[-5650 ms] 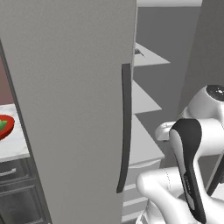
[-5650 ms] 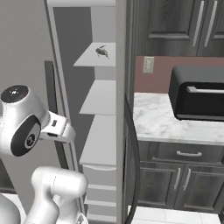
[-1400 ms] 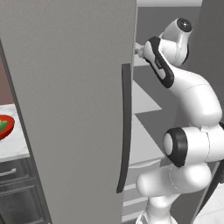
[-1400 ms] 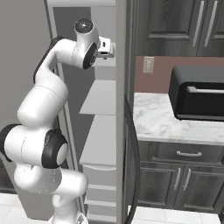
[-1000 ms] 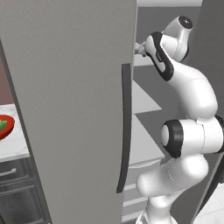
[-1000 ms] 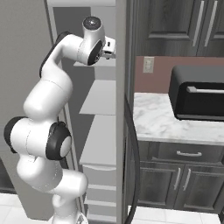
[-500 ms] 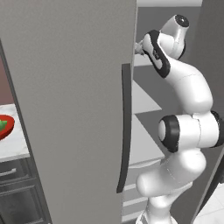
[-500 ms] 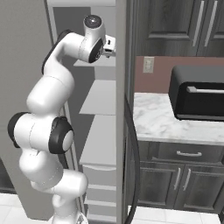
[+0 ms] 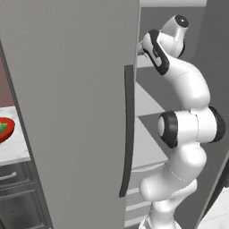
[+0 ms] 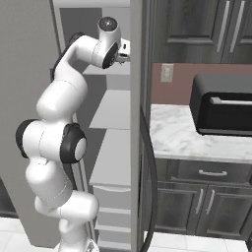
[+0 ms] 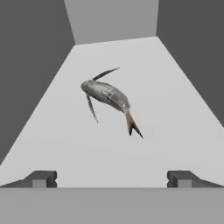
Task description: Take the fish, corn, and steak from the freezer and place them in the bowl on the counter.
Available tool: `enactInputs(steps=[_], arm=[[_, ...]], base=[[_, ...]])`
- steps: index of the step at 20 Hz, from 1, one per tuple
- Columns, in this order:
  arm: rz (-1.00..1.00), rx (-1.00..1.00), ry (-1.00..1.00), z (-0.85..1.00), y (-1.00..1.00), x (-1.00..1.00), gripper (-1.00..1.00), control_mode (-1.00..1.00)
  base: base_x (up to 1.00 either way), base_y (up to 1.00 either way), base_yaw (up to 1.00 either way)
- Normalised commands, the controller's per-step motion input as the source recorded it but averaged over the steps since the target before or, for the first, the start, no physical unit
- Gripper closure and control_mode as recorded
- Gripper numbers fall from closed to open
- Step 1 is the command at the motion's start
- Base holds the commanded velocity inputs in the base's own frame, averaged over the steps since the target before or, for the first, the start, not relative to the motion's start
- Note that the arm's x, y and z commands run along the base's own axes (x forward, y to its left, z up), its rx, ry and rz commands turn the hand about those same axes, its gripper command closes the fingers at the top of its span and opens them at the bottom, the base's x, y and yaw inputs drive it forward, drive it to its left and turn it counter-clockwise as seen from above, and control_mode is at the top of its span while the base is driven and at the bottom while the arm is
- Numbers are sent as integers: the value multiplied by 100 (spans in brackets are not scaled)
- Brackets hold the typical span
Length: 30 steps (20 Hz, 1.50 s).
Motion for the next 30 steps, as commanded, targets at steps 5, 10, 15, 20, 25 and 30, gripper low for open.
enactInputs(steps=[5,10,15,20,25,30], arm=[[2,0,0,0,1,28,-100,-100],[0,0,0,0,1,33,-100,-100],[0,0,0,-4,7,33,-100,-100],[0,0,0,-12,7,28,-100,-100],[0,0,0,-11,2,24,-100,-100],[2,0,0,-12,0,32,-100,-100]], base=[[0,0,0],[0,0,0],[0,0,0],[0,0,0],[0,0,0],[0,0,0]])
